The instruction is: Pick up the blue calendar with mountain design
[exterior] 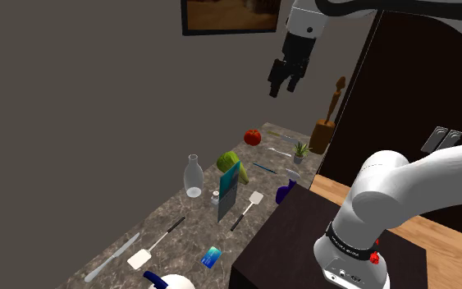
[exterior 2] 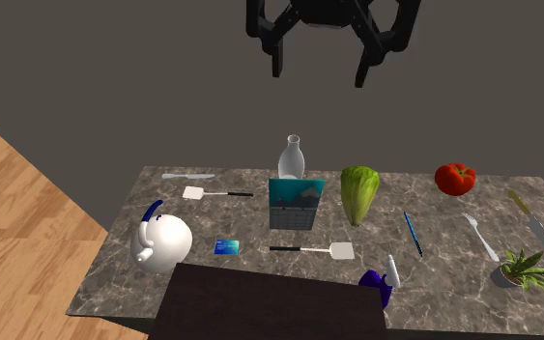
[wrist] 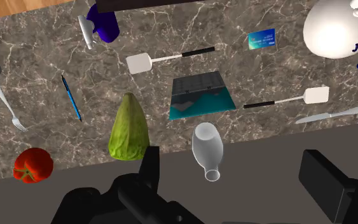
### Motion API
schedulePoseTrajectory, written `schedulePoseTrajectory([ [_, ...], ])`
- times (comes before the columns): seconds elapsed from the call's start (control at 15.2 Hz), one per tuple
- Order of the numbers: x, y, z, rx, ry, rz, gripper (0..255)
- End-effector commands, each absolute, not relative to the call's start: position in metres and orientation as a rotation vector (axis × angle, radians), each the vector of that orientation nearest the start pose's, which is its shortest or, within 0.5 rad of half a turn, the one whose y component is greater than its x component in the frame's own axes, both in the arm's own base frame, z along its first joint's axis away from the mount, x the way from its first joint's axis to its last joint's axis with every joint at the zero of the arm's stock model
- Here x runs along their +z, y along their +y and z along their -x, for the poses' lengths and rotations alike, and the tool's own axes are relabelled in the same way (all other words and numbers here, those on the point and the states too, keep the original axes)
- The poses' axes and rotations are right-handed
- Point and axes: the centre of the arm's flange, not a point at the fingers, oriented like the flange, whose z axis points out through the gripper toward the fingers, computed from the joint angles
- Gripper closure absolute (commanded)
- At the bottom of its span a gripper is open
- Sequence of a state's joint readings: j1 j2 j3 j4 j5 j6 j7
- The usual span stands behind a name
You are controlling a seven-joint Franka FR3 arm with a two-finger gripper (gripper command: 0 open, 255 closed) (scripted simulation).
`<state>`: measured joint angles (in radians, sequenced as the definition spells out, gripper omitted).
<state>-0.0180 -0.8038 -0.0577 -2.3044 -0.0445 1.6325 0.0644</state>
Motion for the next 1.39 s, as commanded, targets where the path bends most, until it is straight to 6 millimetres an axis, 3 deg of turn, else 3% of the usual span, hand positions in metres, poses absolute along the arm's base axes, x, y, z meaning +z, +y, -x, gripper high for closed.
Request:
schedulePoseTrajectory([
  [0.0,0.626,-0.035,-0.307,-0.206,0.197,3.131,0],
  [0.66,0.51,-0.029,-0.373,-0.208,0.75,3.087,0],
  [1.32,0.395,-0.049,-0.436,-0.203,1.293,2.943,0],
])
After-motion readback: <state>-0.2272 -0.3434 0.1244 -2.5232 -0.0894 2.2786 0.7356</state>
